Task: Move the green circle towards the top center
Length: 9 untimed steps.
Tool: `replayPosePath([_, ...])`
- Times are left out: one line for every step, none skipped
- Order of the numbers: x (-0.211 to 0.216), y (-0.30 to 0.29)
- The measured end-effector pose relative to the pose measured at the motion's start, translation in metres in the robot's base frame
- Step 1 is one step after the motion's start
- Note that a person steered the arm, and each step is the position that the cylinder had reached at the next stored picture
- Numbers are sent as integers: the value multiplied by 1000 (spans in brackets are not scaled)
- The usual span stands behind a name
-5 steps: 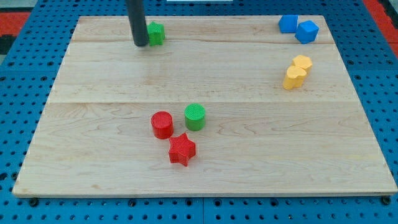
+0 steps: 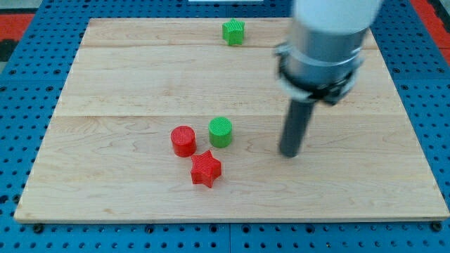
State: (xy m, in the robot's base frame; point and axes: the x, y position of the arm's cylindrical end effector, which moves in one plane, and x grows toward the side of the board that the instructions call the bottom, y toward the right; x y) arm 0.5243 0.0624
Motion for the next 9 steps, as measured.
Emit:
replayPosePath([-42,-57])
replayPosePath([-101,-91])
replayPosePath([-37,-53])
replayPosePath([-10,-83])
replayPosePath([-79,-129])
replayPosePath([-168,-143])
replayPosePath([-221,-134])
replayPosePath([-152,-144])
replayPosePath([-164,-77])
